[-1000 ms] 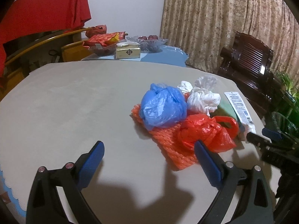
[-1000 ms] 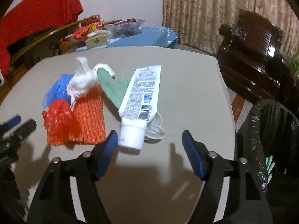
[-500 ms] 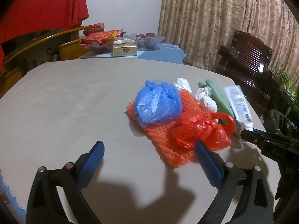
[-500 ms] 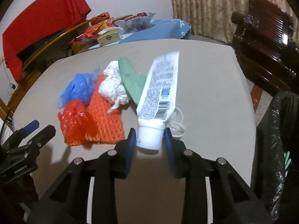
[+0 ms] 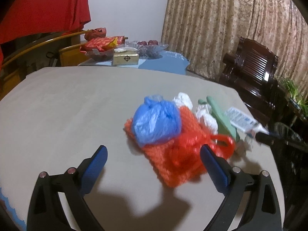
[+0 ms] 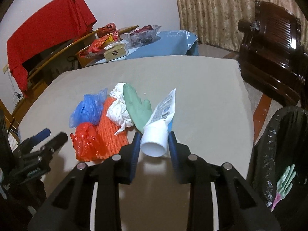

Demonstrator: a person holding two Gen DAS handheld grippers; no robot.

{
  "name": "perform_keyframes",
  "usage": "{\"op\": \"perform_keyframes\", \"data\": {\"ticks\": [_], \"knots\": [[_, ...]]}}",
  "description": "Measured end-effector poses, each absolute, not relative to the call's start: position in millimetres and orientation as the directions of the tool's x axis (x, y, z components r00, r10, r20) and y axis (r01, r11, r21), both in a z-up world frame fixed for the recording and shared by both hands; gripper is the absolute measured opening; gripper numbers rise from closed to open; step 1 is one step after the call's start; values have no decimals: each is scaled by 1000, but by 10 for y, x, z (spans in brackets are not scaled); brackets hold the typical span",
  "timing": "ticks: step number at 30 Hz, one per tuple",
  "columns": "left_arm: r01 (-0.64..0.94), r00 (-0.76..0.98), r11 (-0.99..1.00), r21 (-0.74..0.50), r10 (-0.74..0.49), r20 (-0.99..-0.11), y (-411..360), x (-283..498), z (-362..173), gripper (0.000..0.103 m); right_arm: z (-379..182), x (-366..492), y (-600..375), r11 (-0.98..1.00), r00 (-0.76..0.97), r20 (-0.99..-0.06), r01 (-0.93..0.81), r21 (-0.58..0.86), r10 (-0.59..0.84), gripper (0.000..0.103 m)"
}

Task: Collect trash
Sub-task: 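Lift the toothpaste tube with the right tool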

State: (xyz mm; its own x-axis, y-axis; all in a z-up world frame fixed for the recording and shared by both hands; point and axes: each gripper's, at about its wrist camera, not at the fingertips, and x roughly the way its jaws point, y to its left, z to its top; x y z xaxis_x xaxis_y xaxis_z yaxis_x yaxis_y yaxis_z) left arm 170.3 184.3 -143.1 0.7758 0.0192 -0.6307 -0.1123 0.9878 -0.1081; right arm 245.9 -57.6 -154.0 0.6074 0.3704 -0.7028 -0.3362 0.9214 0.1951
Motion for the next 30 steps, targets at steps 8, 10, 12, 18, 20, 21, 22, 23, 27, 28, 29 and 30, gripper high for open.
{"op": "perform_keyframes", "data": {"ticks": [8, 10, 12, 18, 20, 21, 22, 23, 27, 28, 29, 30], "knots": [[-123, 783, 987, -104, 32, -621, 1837, 1902, -1404, 94, -1751, 2612, -546, 931, 570, -747, -315, 185, 342, 31], [-123, 781, 987, -104, 32, -624, 1821, 1919, -1419, 94, -1776, 2638, -530, 933, 571, -749, -312, 180, 336, 37], [-122, 777, 987, -103, 30, -629, 1809, 1925, -1439, 94, -1791, 2664, -526, 934, 574, -749, -310, 177, 332, 40], [-123, 767, 987, -99, 31, -641, 1816, 1946, -1495, 94, -1828, 2770, -566, 937, 571, -750, -290, 195, 333, 43], [-125, 766, 987, -99, 32, -642, 1820, 1958, -1503, 94, -1825, 2801, -597, 935, 566, -749, -281, 216, 344, 42], [-125, 766, 987, -100, 32, -643, 1821, 1962, -1503, 94, -1825, 2818, -615, 935, 565, -750, -276, 221, 344, 40], [-125, 765, 987, -100, 31, -643, 1820, 1973, -1503, 94, -1820, 2834, -625, 936, 565, -750, -273, 223, 344, 36], [-124, 765, 987, -100, 31, -643, 1821, 1972, -1504, 94, -1820, 2847, -635, 937, 565, -751, -270, 223, 342, 29], [-119, 767, 987, -104, 25, -641, 1814, 1983, -1505, 94, -1782, 2860, -663, 941, 582, -745, -274, 197, 326, 29], [-119, 767, 988, -104, 25, -641, 1806, 1988, -1506, 94, -1765, 2849, -668, 942, 590, -740, -276, 192, 323, 28], [-117, 767, 988, -103, 24, -641, 1798, 1999, -1504, 94, -1742, 2844, -676, 943, 600, -733, -275, 188, 321, 28], [-116, 767, 988, -104, 23, -641, 1798, 2010, -1506, 94, -1724, 2843, -689, 944, 607, -727, -273, 187, 320, 28]]}}
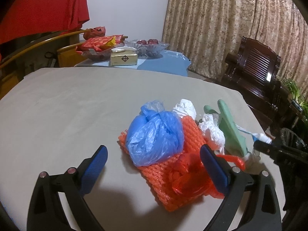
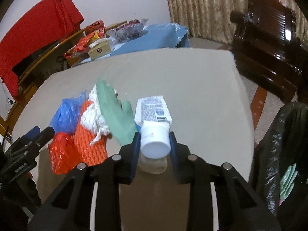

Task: Collect trash
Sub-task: 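Lift the toothpaste tube with the right tool, then grasp the blue plastic bag with the left tool while the right tool holds the tube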

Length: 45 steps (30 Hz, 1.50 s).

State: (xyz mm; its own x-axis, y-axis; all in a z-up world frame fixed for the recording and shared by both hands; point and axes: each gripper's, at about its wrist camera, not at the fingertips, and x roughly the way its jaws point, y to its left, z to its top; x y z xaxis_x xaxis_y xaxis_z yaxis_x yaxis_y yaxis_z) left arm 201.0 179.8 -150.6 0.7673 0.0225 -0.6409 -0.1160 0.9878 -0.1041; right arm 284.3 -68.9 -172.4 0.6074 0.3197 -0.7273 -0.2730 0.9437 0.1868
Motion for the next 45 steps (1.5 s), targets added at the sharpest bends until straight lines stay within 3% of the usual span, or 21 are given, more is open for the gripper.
{"op": "perform_keyframes", "data": {"ticks": [6, 12, 16, 19, 23, 34, 45], "knots": [[-121, 768, 987, -109, 23, -641, 1823, 2119, -1489, 93, -1618, 2895, -682, 943, 636, -701, -285, 174, 322, 28], [-108, 766, 984, -141, -8, -643, 1899, 2289, -1480, 78, -1594, 2944, -675, 940, 635, -698, -286, 187, 332, 28], [-76, 743, 985, -156, -48, -667, 1877, 2446, -1538, 51, -1576, 2949, -668, 939, 634, -698, -290, 185, 334, 28], [-65, 741, 987, -146, -50, -670, 1865, 2496, -1554, 39, -1553, 2927, -665, 937, 636, -695, -300, 179, 337, 28], [-66, 745, 987, -149, -51, -665, 1893, 2469, -1525, 5, -1496, 2908, -673, 934, 641, -685, -305, 185, 345, 28], [-62, 804, 984, -165, -48, -592, 1882, 2180, -1155, 2, -1180, 2802, -679, 921, 675, -635, -344, 181, 376, 26], [-16, 778, 981, -193, -109, -618, 1687, 2047, -1133, 2, -1250, 2736, -667, 919, 651, -660, -352, 176, 375, 29]]}}
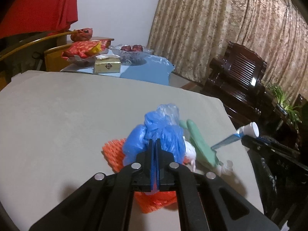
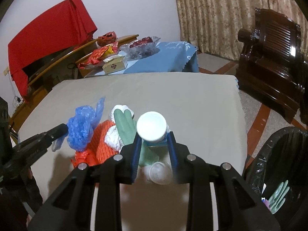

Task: Collect trash
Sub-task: 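Grasp the blue plastic bag with the left tool while the right tool holds the tube, then carry the blue bag and tube to the bin and open both tools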

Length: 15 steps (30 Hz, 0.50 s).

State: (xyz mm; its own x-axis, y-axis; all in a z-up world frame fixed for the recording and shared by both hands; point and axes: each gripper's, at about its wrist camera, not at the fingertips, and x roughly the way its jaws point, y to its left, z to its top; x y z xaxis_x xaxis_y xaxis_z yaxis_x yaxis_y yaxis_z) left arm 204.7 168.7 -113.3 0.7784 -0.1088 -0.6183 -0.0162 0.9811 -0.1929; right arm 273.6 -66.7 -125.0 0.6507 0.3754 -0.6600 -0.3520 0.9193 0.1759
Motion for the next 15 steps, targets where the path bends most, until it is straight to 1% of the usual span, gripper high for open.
{"op": "perform_keyframes", "data": {"ticks": [5, 8, 10, 15], "knots": [[-4, 781, 984, -180, -110, -615, 1635, 2059, -1109, 2, -1239, 2725, -657, 918, 654, -655, -356, 176, 379, 27], [6, 786, 984, -176, -114, -608, 1619, 2062, -1076, 2, -1216, 2725, -675, 916, 655, -649, -357, 185, 386, 28], [7, 789, 984, -178, -115, -604, 1619, 2060, -1059, 2, -1201, 2708, -702, 919, 665, -644, -351, 179, 380, 30], [12, 787, 983, -181, -120, -605, 1610, 2056, -1080, 2, -1208, 2679, -682, 915, 662, -645, -368, 165, 383, 28]]}}
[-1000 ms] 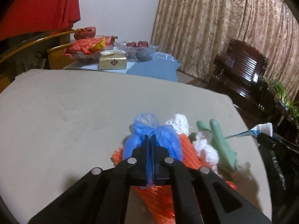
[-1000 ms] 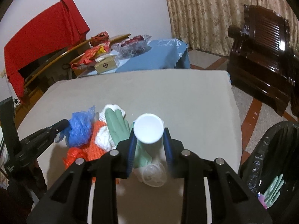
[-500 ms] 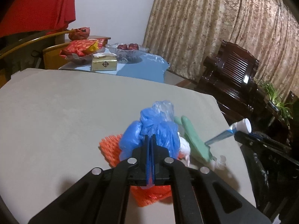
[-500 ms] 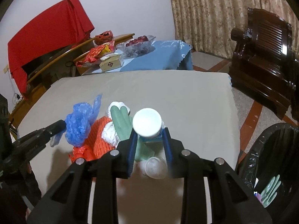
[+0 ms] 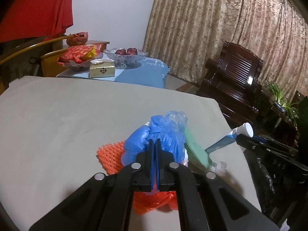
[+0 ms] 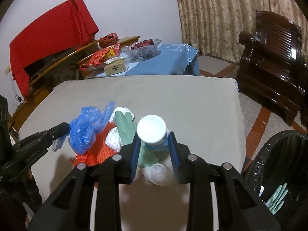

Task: Collect trash
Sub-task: 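Carry the blue bag and tube to the bin and open both tools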

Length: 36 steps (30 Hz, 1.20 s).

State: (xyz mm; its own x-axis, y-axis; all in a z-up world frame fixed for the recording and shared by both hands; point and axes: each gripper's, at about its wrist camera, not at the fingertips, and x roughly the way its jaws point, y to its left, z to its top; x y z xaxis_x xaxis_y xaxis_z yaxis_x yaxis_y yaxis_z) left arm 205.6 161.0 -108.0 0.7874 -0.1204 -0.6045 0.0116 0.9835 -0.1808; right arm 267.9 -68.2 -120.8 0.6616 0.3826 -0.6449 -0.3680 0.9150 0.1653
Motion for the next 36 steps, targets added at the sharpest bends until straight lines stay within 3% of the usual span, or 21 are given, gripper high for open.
{"op": "perform_keyframes", "data": {"ticks": [20, 36], "knots": [[111, 824, 973, -204, -205, -529, 1304, 1921, -581, 2, -562, 2412, -1107, 915, 737, -546, -362, 179, 399, 27], [324, 783, 922, -213, -388, -487, 126, 1896, -342, 2, -164, 1937, -2176, 960, 827, -488, -236, 149, 279, 27]]}}
